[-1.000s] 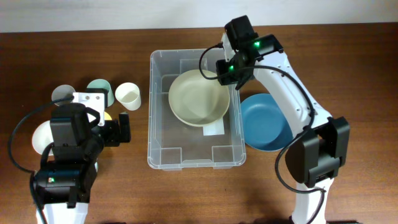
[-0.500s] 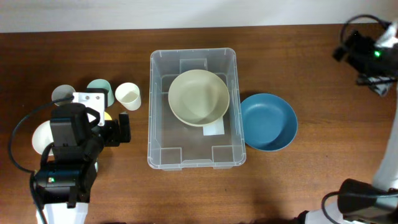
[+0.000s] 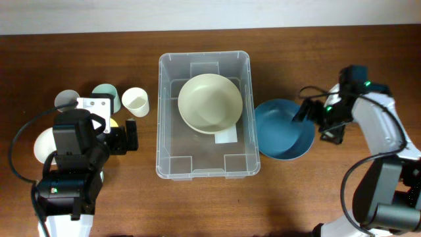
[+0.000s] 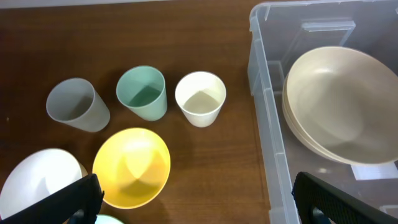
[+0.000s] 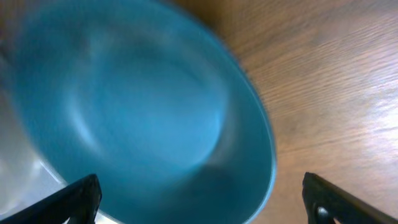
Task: Pack container
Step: 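Grasp the blue plate rim with the right gripper and lift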
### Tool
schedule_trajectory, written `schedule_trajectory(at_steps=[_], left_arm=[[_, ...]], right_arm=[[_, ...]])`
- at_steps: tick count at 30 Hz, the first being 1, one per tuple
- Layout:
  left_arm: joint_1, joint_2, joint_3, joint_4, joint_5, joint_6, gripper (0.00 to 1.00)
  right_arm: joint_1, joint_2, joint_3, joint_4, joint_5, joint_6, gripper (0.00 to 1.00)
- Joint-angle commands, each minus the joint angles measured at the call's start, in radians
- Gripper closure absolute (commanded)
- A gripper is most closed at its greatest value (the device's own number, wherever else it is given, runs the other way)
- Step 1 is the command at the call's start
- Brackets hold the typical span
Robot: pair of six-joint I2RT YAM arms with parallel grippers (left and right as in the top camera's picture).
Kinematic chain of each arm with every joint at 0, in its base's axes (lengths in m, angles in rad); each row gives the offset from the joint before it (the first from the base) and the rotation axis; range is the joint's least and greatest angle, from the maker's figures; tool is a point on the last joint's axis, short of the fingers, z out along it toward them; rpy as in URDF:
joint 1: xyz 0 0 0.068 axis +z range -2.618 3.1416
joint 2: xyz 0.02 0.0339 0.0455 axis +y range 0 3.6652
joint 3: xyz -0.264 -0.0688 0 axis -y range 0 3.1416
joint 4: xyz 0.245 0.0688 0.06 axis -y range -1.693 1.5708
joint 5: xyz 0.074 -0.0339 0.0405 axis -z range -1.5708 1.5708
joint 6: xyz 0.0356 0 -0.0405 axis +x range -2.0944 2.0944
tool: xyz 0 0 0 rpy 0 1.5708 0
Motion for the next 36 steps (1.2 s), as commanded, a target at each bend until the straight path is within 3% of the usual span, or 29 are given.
schedule_trajectory(at_steps=[1, 4, 8, 10, 11, 15, 18, 24, 36], left_arm=[[0.002, -0.004, 0.022, 0.001, 0.0, -0.006, 0.0], [0.002, -0.004, 0.022, 0.001, 0.0, -0.006, 0.0], [0.002, -0.004, 0.022, 0.001, 0.0, -0.006, 0.0], [0.002, -0.004, 0.022, 0.001, 0.0, -0.006, 0.0], [0.002, -0.004, 0.022, 0.001, 0.0, -0.006, 0.0], [0.002, -0.004, 0.022, 0.001, 0.0, -0.006, 0.0], [0.002, -0.004, 0.022, 0.001, 0.0, -0.006, 0.0], [0.002, -0.004, 0.022, 0.001, 0.0, -0.006, 0.0], [0.002, -0.004, 0.022, 0.001, 0.0, -0.006, 0.0]], right_arm=[[0.008, -0.008, -0.107, 0.102, -0.009, -0.003, 0.01], [0.008, -0.008, -0.174, 0.182, -0.009, 0.005, 0.02], [0.008, -0.008, -0.211, 0.237, -0.001, 0.009, 0.2], [0.008, -0.008, -0.23, 0.264, -0.001, 0.011, 0.38], [0.008, -0.008, -0.246, 0.285, -0.002, 0.024, 0.6], [0.008, -0.008, -0.246, 0.286, -0.001, 0.024, 0.72], [0.008, -0.008, -0.246, 0.284, -0.001, 0.024, 0.86], [0.006, -0.008, -0.246, 0.283, 0.005, 0.029, 0.96], [0.004, -0.022, -0.168, 0.319, 0.051, 0.068, 0.96]])
